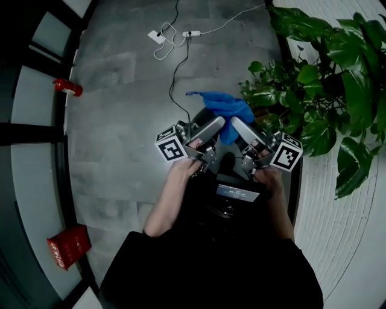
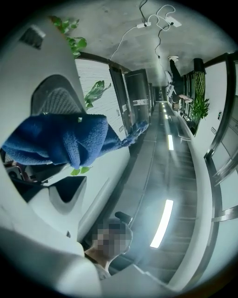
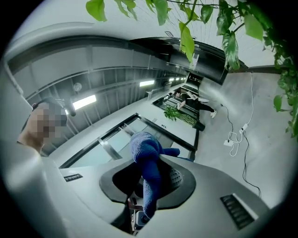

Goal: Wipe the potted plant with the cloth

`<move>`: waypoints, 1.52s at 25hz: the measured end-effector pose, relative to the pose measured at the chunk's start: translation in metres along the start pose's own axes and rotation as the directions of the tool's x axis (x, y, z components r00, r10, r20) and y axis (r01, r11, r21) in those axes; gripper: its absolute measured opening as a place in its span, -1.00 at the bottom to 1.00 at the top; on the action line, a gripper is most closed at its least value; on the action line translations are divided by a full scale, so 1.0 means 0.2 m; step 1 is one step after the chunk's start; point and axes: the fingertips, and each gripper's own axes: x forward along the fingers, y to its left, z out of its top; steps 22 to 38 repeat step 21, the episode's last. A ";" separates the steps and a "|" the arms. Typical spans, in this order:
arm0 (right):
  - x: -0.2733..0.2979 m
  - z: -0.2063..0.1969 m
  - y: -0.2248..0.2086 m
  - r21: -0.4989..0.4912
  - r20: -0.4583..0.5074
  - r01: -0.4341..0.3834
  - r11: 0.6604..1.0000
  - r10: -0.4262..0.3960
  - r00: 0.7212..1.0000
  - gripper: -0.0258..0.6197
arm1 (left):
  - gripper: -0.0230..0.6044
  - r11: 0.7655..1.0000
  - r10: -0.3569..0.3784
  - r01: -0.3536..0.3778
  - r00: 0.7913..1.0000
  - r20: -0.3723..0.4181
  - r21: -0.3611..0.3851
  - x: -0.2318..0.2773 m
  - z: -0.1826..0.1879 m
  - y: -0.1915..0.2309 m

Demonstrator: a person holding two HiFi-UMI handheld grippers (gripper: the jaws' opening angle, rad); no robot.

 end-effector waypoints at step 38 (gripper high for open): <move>-0.07 0.20 -0.04 -0.028 -0.005 -0.053 0.998 0.053 0.999 -0.63 | 0.31 0.999 -0.015 0.016 1.000 -0.013 0.043 0.23 -0.04 0.04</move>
